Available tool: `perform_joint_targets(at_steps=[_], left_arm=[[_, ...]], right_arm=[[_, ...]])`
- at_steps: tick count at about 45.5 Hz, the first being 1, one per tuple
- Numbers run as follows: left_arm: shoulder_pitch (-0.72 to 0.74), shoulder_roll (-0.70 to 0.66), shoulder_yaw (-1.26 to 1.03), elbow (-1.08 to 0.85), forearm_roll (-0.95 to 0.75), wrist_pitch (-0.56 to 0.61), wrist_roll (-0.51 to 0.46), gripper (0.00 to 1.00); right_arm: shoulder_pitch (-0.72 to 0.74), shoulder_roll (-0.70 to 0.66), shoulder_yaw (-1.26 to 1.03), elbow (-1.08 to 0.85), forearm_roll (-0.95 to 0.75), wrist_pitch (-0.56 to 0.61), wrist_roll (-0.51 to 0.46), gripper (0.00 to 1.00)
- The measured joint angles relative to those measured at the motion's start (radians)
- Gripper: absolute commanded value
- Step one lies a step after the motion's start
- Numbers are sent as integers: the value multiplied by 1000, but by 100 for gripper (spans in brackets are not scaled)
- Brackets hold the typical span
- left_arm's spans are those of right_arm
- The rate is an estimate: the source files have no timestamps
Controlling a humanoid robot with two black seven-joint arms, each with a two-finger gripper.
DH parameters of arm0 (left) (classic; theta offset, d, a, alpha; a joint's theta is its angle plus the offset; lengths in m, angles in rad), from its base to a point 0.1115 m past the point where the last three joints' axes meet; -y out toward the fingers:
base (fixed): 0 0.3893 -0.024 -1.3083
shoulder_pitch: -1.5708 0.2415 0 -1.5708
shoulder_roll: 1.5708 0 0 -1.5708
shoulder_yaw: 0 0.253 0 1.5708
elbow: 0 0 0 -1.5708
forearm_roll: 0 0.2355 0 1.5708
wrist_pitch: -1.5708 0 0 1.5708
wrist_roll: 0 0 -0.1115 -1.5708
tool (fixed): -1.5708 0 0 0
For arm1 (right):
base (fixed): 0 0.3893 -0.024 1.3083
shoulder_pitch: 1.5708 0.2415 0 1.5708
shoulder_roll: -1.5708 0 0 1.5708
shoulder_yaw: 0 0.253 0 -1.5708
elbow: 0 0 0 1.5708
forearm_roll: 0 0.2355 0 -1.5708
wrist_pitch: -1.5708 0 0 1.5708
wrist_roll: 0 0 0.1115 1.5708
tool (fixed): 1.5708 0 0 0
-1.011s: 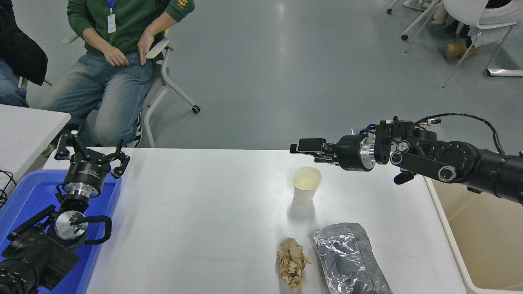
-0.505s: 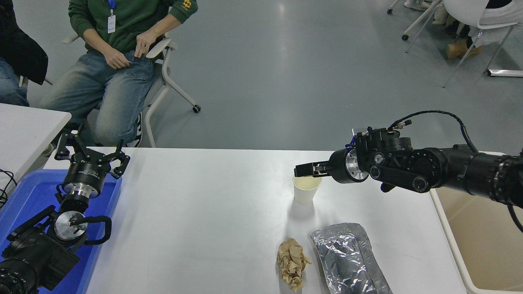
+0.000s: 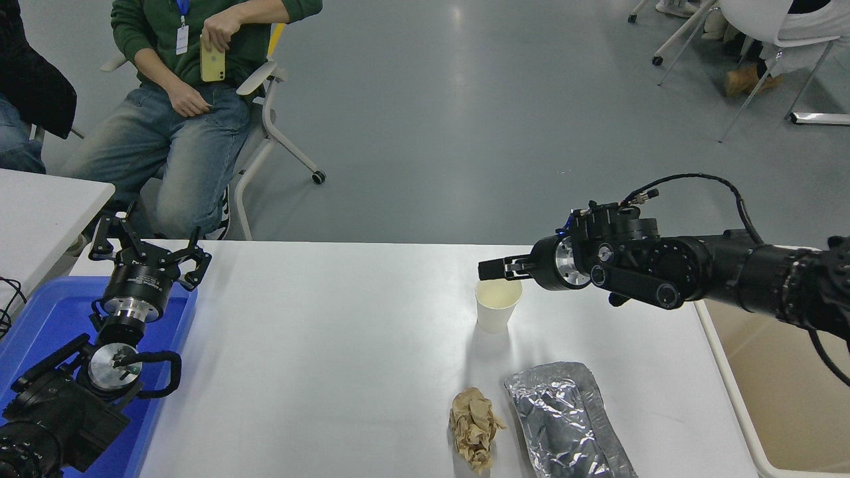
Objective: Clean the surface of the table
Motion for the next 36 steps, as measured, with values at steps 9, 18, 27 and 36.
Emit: perform_joint_targets(at_steps=[9, 18, 27, 36], left_arm=[[0, 0, 0, 0, 0, 0, 0, 100], [0, 0, 0, 0, 0, 0, 0, 100], [0, 0, 0, 0, 0, 0, 0, 100], [0, 0, 0, 0, 0, 0, 0, 100]], right_arm=[[-19, 28, -5, -51, -3, 0, 0, 98], [-25, 34, -41, -73, -4, -7, 1, 98], [-12, 21, -54, -77, 3, -6, 4, 98], [21, 10, -56, -73, 9, 2, 5, 98]])
